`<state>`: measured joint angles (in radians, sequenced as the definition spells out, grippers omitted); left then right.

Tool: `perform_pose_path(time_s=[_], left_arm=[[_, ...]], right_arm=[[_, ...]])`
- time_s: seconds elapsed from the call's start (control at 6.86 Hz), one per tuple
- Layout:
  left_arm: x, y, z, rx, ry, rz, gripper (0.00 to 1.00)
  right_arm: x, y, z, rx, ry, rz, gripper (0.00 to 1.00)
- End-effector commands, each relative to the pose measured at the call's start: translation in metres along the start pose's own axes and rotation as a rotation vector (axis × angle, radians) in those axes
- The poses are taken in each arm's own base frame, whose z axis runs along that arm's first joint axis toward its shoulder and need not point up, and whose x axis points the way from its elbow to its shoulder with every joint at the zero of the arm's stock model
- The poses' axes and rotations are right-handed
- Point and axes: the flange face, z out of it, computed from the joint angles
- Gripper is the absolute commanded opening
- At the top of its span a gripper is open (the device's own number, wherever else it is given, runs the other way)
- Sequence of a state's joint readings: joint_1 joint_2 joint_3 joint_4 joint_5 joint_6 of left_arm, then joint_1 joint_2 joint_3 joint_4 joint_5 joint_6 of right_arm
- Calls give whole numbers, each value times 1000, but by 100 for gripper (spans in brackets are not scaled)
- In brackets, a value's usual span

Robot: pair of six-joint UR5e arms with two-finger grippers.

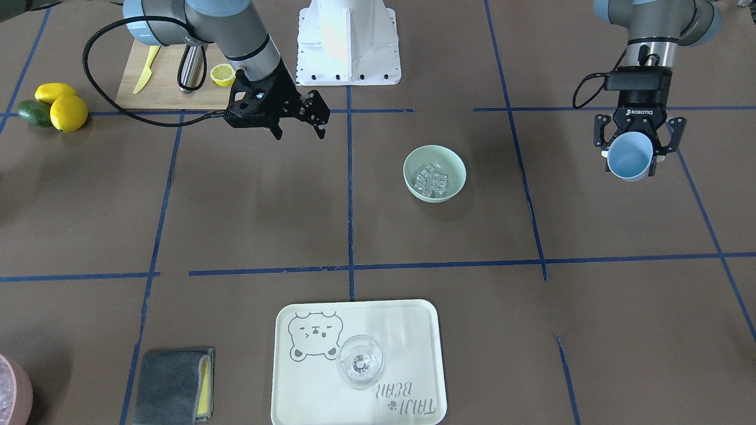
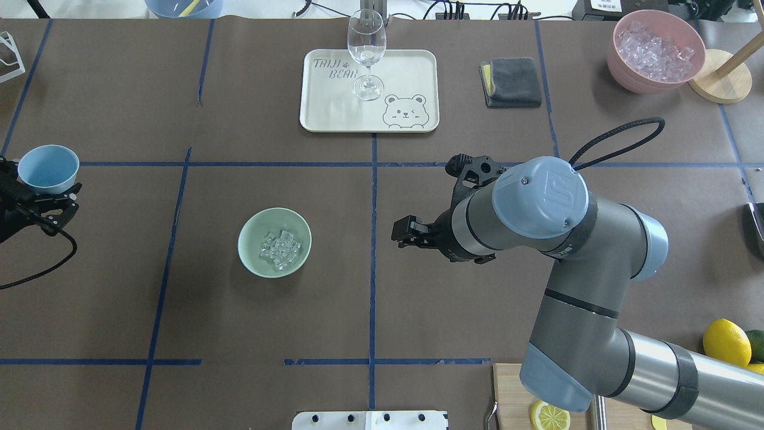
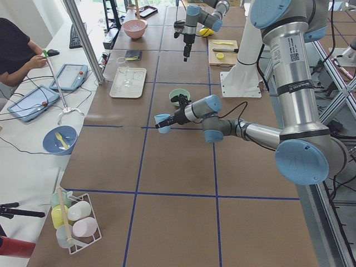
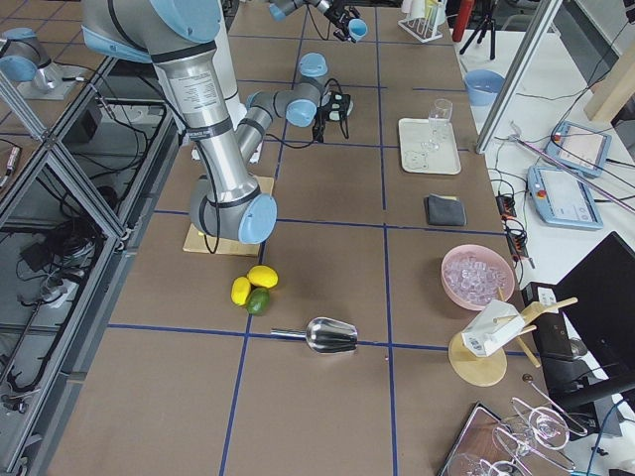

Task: Pour ice into bowl

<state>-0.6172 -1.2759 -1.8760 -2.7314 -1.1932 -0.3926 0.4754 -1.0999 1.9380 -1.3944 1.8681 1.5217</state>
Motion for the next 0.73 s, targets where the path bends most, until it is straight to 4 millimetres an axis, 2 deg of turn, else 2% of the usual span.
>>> perform_pose_path(time_s=[0.0, 0.15, 0.44, 0.58], left_arm=[[-19, 42, 0, 84, 47, -211, 0], [-20, 54, 7, 60, 44, -402, 0], [-26, 74, 23, 81, -51, -613, 0], [-21, 80, 30, 83, -64, -657, 0]], right_arm=[[-5, 3, 3, -5, -2, 5, 100], [-6, 5, 4, -8, -1, 14, 100], [-8, 7, 4, -10, -4, 11, 100], [-8, 7, 4, -10, -5, 11, 100]])
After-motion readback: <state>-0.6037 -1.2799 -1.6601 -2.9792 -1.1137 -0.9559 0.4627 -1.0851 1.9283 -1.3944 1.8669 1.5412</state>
